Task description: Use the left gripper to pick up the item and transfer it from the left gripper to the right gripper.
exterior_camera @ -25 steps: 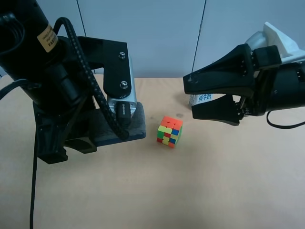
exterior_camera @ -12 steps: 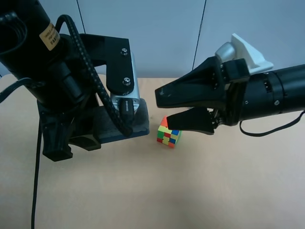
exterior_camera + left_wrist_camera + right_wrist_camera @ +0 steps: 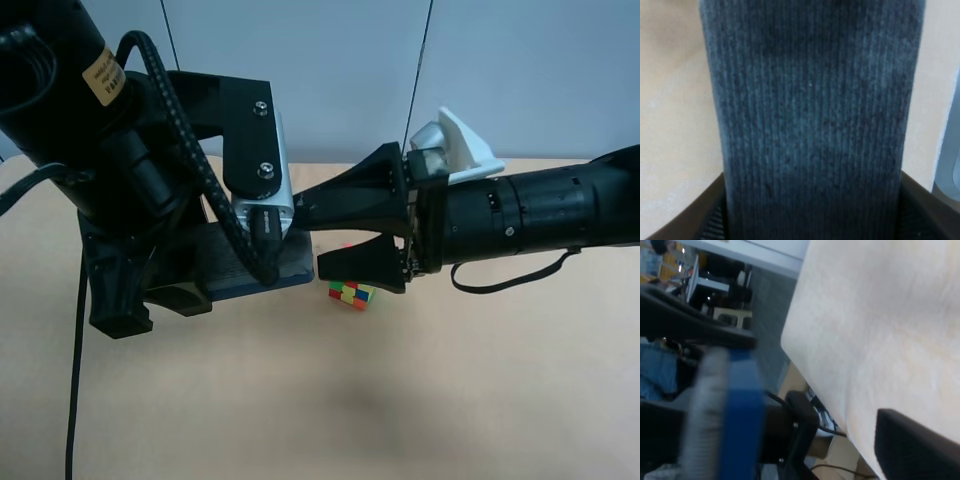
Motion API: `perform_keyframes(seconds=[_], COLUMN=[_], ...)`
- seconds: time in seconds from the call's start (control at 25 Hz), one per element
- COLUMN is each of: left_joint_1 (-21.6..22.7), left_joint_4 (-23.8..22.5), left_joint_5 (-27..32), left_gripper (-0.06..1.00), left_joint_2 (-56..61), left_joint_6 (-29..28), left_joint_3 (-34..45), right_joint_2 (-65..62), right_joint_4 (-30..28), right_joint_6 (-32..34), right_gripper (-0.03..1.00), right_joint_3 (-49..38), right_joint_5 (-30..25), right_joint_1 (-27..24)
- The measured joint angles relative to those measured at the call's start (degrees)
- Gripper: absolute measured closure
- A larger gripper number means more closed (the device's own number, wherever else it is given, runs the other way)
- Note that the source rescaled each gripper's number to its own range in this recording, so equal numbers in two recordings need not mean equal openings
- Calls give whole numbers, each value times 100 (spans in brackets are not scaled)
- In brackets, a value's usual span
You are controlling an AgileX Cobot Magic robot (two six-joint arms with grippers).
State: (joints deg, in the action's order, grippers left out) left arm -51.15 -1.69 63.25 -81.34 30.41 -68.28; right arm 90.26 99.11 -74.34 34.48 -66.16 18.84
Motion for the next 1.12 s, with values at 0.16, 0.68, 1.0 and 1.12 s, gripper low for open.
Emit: perform_keyframes(seconds=[0.16,0.68,1.0,1.12], left_joint_1=[0,0,0,0], left_joint_4=[0,332,426,426], left_joint_5=[-4,-201,-150,-135], left_gripper=[94,94,94,94], left_joint_2=[0,0,0,0], left_joint_6=[-6,-6,-6,-6], left_joint_3=[0,0,0,0], right_joint_2=[334,452,471,471], right_joint_4=[11,11,12,11], right_joint_6=[-126,-248,-208,-177], right_gripper=[0,0,2,2], right_joint_3=[4,44,741,806], right_joint_5=[-144,-10,116,175], right_joint_1=[0,674,1006,1006])
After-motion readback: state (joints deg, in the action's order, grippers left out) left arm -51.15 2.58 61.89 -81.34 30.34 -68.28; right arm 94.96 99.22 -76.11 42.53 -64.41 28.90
